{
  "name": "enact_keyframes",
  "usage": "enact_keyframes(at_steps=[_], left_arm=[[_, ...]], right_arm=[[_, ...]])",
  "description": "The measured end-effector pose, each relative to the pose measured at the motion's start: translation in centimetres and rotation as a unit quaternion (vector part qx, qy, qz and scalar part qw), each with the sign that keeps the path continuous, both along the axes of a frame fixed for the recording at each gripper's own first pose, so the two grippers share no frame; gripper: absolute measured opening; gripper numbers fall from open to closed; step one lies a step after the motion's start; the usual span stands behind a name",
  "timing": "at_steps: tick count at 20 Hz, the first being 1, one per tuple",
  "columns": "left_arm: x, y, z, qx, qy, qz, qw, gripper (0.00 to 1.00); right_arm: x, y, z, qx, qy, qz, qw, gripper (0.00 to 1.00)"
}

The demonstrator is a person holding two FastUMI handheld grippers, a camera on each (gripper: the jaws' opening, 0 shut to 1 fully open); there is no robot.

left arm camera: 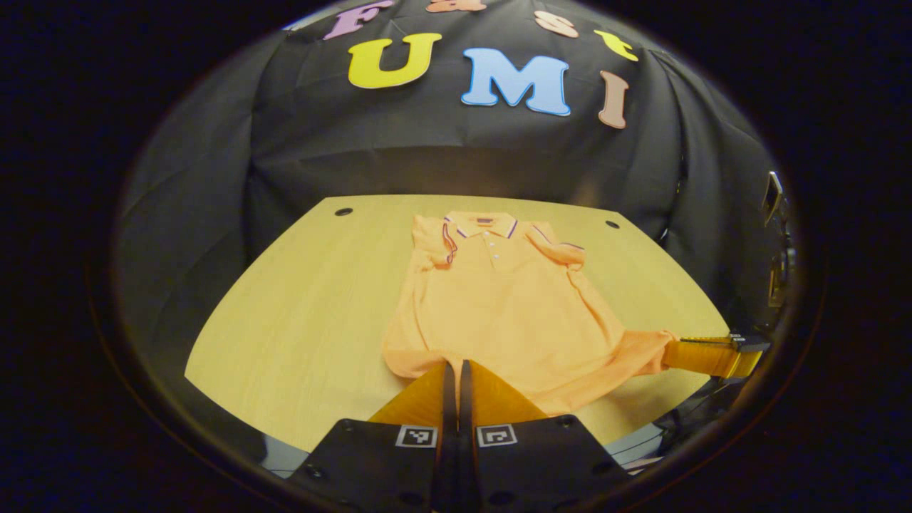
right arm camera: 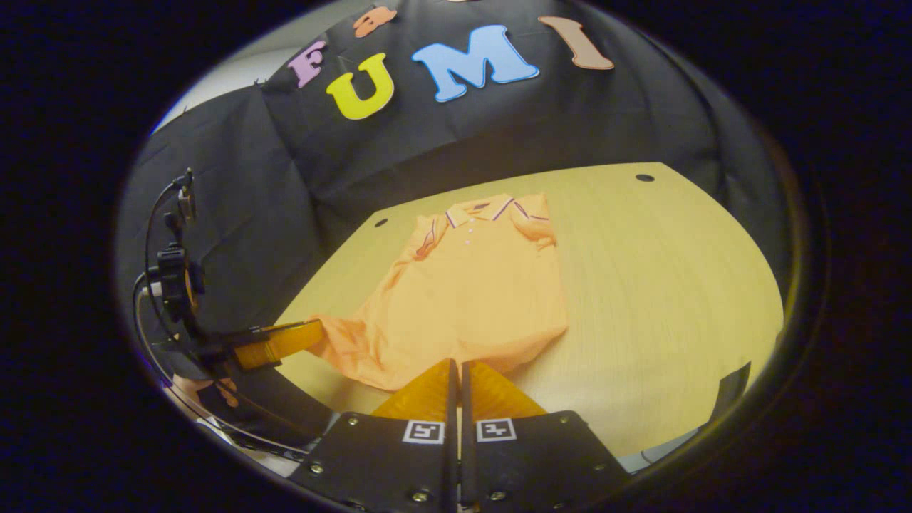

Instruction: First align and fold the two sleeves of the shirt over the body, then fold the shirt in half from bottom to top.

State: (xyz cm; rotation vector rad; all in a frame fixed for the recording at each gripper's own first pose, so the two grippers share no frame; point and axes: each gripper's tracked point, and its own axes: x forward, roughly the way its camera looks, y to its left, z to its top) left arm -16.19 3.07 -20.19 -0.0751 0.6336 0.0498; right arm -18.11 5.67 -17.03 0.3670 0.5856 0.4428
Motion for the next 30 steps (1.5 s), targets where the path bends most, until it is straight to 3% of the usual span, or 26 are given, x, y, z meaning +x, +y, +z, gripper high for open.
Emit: enact_keyframes(at_steps=[5, 13, 21, 30], left_arm=[[7.1, 0.6, 3.1, -0.021, -0.036, -0.011, 0.999, 0.06], [18.4, 2.1, 5.3, -0.039, -0.062, -0.048, 0.996, 0.06], [29.4, 5.9, 5.9, -0.039, -0.069, -0.052, 0.995, 0.06], [37.0, 8.8, 3.1, 0.006, -0.064, -0.063, 0.996, 0.06]], right_arm=[[5.9, -1.0, 4.8, -0.001, -0.043, -0.022, 0.999, 0.02], [16.5, -0.9, 7.5, -0.034, -0.064, -0.066, 0.995, 0.02], [26.4, -1.6, 7.6, -0.061, -0.055, -0.107, 0.991, 0.02], [33.5, -3.5, 5.2, -0.095, -0.03, -0.14, 0.985, 0.02]])
